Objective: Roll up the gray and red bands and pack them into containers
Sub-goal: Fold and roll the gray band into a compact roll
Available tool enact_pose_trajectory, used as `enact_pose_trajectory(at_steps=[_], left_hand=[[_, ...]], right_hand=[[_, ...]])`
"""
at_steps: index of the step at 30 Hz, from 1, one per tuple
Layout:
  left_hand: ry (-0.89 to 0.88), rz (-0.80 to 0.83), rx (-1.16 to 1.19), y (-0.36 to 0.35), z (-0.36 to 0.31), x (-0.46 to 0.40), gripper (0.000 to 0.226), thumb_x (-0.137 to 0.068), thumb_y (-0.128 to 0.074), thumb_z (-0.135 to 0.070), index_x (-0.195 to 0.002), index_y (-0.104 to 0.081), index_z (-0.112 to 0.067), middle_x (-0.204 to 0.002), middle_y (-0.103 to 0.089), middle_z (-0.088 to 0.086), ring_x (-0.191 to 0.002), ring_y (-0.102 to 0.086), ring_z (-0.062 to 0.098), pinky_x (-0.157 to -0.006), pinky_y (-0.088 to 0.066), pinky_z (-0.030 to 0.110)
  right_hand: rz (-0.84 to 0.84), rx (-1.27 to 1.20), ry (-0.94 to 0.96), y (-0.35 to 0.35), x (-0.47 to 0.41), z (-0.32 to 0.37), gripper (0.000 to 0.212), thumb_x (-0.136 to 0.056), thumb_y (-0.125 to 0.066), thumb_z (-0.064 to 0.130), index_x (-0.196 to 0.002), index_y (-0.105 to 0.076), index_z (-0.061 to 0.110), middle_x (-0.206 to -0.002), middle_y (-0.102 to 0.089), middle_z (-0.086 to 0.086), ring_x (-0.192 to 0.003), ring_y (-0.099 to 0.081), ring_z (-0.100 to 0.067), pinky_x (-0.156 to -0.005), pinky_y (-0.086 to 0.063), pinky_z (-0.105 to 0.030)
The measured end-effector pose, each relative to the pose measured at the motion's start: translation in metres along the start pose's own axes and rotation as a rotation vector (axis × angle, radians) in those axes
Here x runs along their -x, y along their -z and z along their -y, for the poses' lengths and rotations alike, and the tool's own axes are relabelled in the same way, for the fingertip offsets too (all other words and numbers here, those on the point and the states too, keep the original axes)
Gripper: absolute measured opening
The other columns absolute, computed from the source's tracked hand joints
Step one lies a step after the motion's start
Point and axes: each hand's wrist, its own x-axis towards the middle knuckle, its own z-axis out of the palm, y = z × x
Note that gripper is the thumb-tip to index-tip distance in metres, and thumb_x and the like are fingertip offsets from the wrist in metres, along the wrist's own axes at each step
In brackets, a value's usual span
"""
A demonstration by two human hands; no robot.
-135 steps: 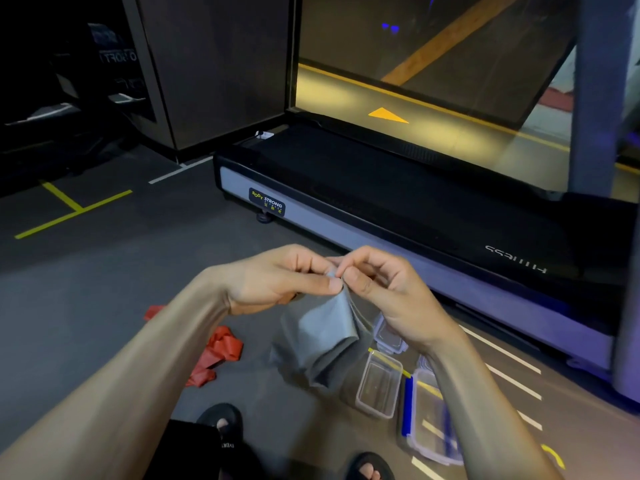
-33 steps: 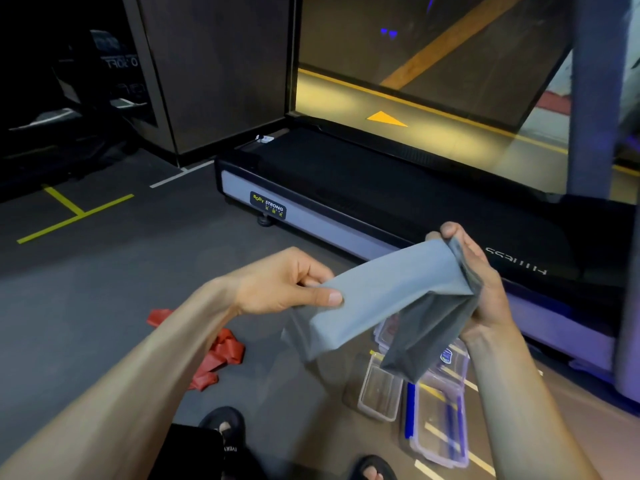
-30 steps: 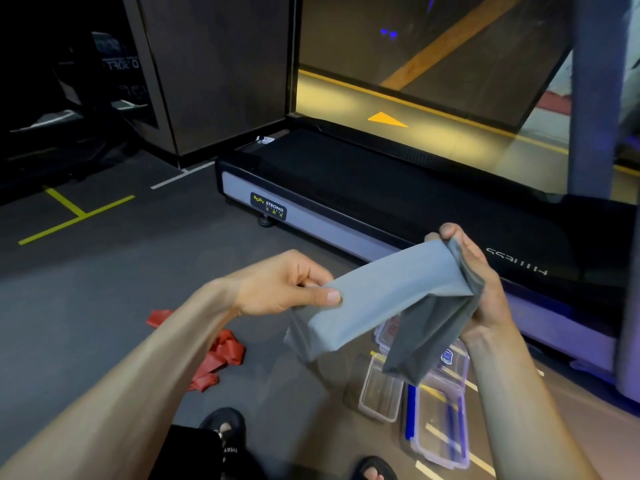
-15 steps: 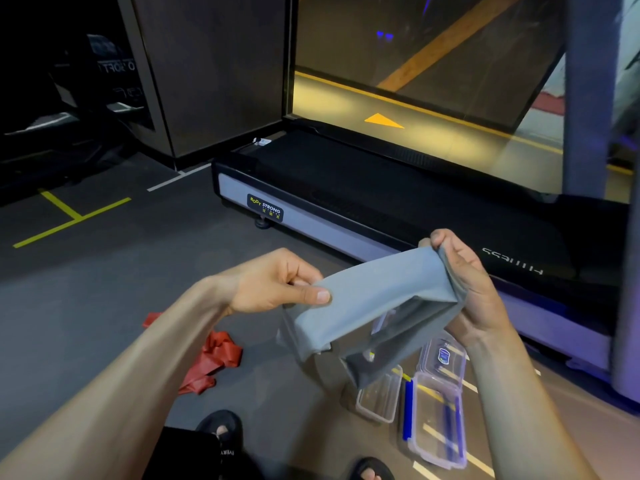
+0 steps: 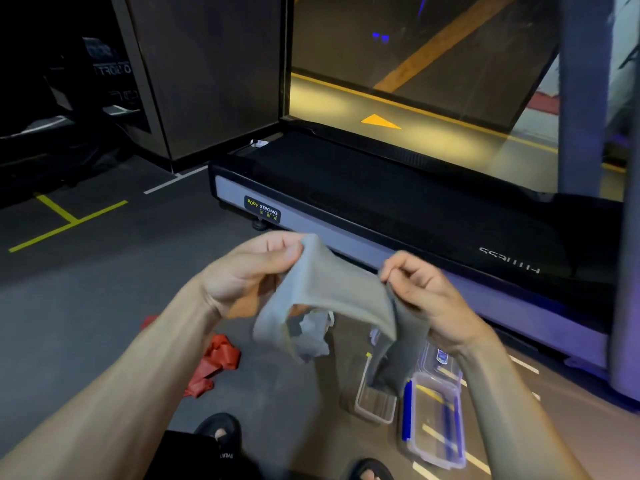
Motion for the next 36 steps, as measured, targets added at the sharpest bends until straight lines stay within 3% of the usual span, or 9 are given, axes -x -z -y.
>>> enact_pose_trajectory(at_steps=[3,6,10,16,20,25,28,30,36], left_hand=[[-0.078,0.169,0.180,-0.008,0.000,-0.006,0.030,-0.104,-0.056,-0.020,-0.117,-0.062,0.006,-0.101,-0.075,0.014,-0.090,-0.074,0.020,-0.082,-0.058,0.029],[-0.066,-0.015,-0.025,-0.006,0.004,-0.004,0.031,-0.091,-0.075,-0.037,-0.101,-0.074,-0.008,-0.088,-0.074,0.004,-0.078,-0.071,0.013,-0.073,-0.054,0.025],[0.043,-0.053,-0.131,-0.002,0.003,-0.002,0.023,-0.091,-0.072,-0.035,-0.100,-0.078,-0.015,-0.089,-0.077,-0.002,-0.080,-0.073,0.008,-0.075,-0.056,0.021],[0.274,-0.082,-0.396,0.008,0.012,-0.005,0.043,-0.097,-0.068,-0.029,-0.096,-0.061,0.014,-0.092,-0.063,0.011,-0.086,-0.060,0.017,-0.080,-0.046,0.033],[0.277,-0.124,-0.488,0.005,0.013,-0.010,0.041,-0.098,-0.066,-0.035,-0.093,-0.065,0.005,-0.090,-0.055,0.005,-0.090,-0.049,0.016,-0.086,-0.038,0.031],[0.241,-0.110,-0.592,0.009,0.016,-0.011,0.035,-0.102,-0.059,-0.015,-0.115,-0.063,0.018,-0.129,-0.063,0.009,-0.124,-0.059,0.018,-0.112,-0.043,0.033],[0.295,-0.101,-0.641,0.003,0.014,-0.012,0.019,-0.103,-0.048,0.003,-0.100,-0.066,0.008,-0.092,-0.072,-0.020,-0.086,-0.066,-0.009,-0.081,-0.046,0.006],[0.308,-0.120,-0.671,0.005,0.014,-0.013,0.017,-0.103,-0.050,-0.001,-0.093,-0.065,0.000,-0.065,-0.062,-0.022,-0.060,-0.054,-0.010,-0.062,-0.040,0.004],[0.326,-0.138,-0.752,0.006,0.016,-0.012,0.023,-0.101,-0.063,-0.027,-0.085,-0.071,-0.013,-0.066,-0.049,-0.006,-0.062,-0.040,0.008,-0.062,-0.032,0.022]], right_hand=[[0.042,-0.006,-0.023,-0.014,-0.005,-0.006,0.028,-0.087,-0.079,0.042,-0.094,-0.067,0.017,-0.091,-0.061,-0.011,-0.077,-0.049,-0.021,-0.070,-0.040,-0.026],[0.040,-0.079,-0.005,-0.020,-0.007,-0.007,0.025,-0.087,-0.078,0.043,-0.093,-0.067,0.020,-0.113,-0.068,-0.010,-0.103,-0.060,-0.035,-0.085,-0.046,-0.031],[0.054,-0.169,0.064,-0.024,-0.010,-0.006,0.023,-0.093,-0.073,0.033,-0.096,-0.061,0.014,-0.117,-0.066,-0.014,-0.130,-0.057,-0.040,-0.114,-0.025,-0.071],[0.064,-0.168,0.131,-0.037,-0.011,0.006,0.011,-0.097,-0.062,0.021,-0.099,-0.063,0.010,-0.122,-0.067,-0.019,-0.126,-0.061,-0.041,-0.111,-0.046,-0.053],[0.116,-0.001,0.114,-0.046,-0.012,0.005,0.014,-0.098,-0.056,0.014,-0.099,-0.058,0.000,-0.138,-0.064,-0.018,-0.129,-0.061,-0.038,-0.106,-0.051,-0.044],[0.129,0.248,0.097,-0.052,-0.010,0.005,0.014,-0.097,-0.059,0.014,-0.101,-0.064,0.002,-0.132,-0.069,-0.011,-0.126,-0.064,-0.022,-0.101,-0.052,-0.029],[0.120,0.395,0.107,-0.049,-0.009,0.006,0.013,-0.098,-0.062,0.019,-0.102,-0.067,0.008,-0.118,-0.072,-0.014,-0.114,-0.068,-0.029,-0.097,-0.056,-0.038],[0.140,0.492,0.101,-0.047,-0.009,0.007,0.008,-0.100,-0.063,0.017,-0.101,-0.068,0.010,-0.107,-0.073,-0.007,-0.102,-0.068,-0.025,-0.091,-0.055,-0.036],[0.149,0.605,0.087,-0.033,-0.013,0.010,0.007,-0.101,-0.063,0.010,-0.097,-0.068,0.008,-0.081,-0.066,-0.002,-0.078,-0.058,-0.005,-0.074,-0.046,-0.022]])
